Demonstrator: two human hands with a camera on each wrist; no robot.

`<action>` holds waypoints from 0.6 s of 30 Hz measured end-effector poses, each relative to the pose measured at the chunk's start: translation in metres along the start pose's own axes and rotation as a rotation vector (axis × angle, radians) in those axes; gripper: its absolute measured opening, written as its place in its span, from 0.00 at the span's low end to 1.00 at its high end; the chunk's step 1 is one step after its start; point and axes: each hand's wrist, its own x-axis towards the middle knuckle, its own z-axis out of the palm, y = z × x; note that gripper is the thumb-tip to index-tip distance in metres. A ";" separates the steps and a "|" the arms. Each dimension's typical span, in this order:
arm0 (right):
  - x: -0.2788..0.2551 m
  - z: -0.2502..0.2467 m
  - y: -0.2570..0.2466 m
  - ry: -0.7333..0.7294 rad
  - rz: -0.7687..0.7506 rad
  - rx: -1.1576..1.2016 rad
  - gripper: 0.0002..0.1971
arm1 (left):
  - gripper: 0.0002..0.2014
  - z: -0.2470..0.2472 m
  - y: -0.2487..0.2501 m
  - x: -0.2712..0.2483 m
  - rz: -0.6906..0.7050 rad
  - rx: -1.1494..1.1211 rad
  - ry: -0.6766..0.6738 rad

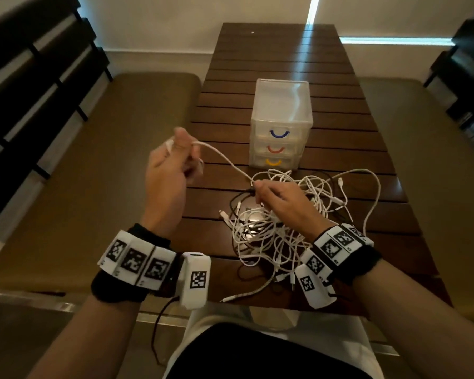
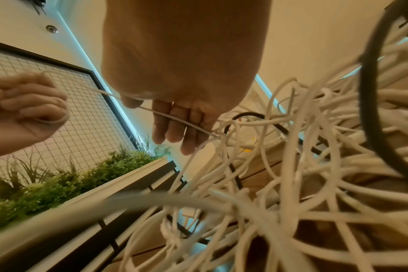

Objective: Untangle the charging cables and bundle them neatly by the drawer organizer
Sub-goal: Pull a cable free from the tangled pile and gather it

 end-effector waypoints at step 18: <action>0.004 -0.001 -0.002 0.053 -0.224 -0.272 0.19 | 0.19 0.037 -0.050 -0.016 -0.012 1.032 -0.566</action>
